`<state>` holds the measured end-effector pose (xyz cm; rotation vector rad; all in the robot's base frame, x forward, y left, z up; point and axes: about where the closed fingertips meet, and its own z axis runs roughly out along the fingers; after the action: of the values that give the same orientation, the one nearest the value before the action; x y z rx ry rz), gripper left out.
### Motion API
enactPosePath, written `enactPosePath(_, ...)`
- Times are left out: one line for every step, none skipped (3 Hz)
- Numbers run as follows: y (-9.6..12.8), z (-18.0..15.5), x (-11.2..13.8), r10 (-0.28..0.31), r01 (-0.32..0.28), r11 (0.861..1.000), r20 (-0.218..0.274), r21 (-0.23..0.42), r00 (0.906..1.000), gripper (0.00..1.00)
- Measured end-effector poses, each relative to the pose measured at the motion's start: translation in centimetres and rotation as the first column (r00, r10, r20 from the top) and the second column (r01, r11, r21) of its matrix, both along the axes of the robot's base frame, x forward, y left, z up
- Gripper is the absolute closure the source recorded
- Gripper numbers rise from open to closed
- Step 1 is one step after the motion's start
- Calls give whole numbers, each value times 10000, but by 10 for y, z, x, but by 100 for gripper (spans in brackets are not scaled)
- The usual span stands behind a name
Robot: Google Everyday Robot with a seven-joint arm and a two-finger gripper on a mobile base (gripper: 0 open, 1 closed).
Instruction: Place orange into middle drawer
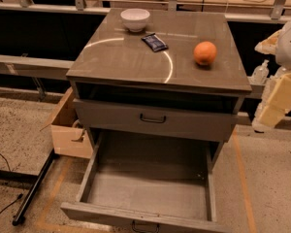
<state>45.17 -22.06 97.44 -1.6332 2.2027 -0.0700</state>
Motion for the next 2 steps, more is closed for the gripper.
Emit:
enactPosePath(-26, -7, 47, -950, 728, 9747, 968, 2115, 9908, 0)
enactPosePath(-42, -28, 99, -2136, 1335, 8901, 1402, 4357, 9668, 0)
